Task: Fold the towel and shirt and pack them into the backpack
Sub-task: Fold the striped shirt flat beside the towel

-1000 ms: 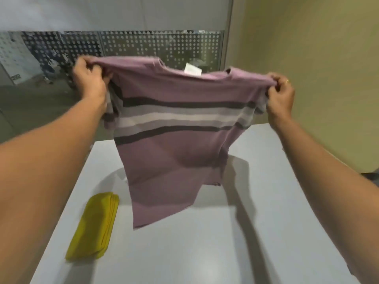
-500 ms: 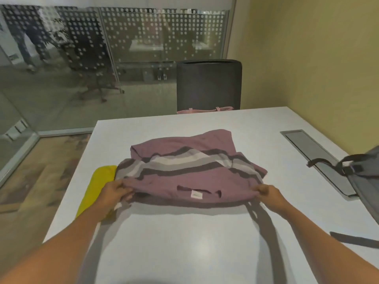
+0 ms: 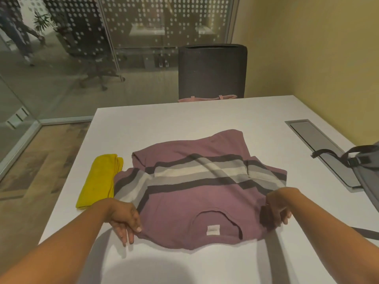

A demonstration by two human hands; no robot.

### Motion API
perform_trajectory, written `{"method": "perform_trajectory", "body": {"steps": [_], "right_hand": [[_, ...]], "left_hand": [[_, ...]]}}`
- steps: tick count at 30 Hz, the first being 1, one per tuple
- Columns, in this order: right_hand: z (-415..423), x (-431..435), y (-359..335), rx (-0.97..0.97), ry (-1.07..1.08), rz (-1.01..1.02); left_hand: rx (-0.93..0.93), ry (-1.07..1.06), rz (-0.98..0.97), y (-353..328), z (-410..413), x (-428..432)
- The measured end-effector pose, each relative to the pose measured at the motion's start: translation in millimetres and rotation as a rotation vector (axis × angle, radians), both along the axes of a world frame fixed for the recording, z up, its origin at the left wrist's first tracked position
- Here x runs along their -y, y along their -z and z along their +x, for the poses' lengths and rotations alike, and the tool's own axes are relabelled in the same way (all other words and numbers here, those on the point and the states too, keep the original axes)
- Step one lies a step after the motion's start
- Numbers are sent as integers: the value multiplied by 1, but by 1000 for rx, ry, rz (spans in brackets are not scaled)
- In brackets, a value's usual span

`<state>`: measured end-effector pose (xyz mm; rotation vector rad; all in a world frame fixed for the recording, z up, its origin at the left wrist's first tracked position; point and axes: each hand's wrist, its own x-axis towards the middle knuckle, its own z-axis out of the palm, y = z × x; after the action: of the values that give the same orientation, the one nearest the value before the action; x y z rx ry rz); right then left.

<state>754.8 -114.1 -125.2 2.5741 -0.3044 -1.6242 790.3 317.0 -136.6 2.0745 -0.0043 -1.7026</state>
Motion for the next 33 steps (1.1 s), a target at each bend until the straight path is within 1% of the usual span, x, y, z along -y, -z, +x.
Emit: {"method": "perform_trajectory", "body": {"steps": [2, 3, 7, 10, 12, 13, 15, 18, 20, 22, 24, 27, 30, 31, 33], "right_hand": [[6, -6, -5, 23, -32, 16], [11, -10, -7, 71, -18, 50], [47, -17, -7, 420, 104, 201], [81, -18, 1, 656, 195, 243], [104, -16, 10, 817, 261, 256], [115, -15, 14, 887, 315, 284], [135, -13, 22, 977, 410, 337], [159, -12, 30, 1032, 541, 368], [169, -13, 35, 1020, 587, 373], [177, -12, 39, 961, 634, 357], [184, -11, 45, 923, 708, 366], [191, -9, 53, 915, 861, 396], [193, -9, 57, 894, 900, 338], [195, -7, 59, 924, 929, 351], [197, -4, 61, 1020, 1068, 497]], "left_hand": [[45, -49, -12, 0, 7, 3], [115, -101, -23, 1, 12, 4], [525, -459, -116, 3, 41, 15], [824, -654, -48, 7, 73, 22], [924, -734, 27, 10, 96, 27], [940, -779, 54, 10, 106, 30], [904, -879, 81, 12, 123, 37], [795, -958, 132, 19, 145, 46], [736, -1011, 135, 23, 157, 50], [682, -1066, 108, 31, 168, 50], [616, -1162, 58, 35, 178, 48], [456, -1392, -63, 40, 191, 44], [326, -1513, -190, 38, 199, 43], [298, -1535, -232, 40, 204, 40], [284, -1593, -317, 37, 209, 38]]}}
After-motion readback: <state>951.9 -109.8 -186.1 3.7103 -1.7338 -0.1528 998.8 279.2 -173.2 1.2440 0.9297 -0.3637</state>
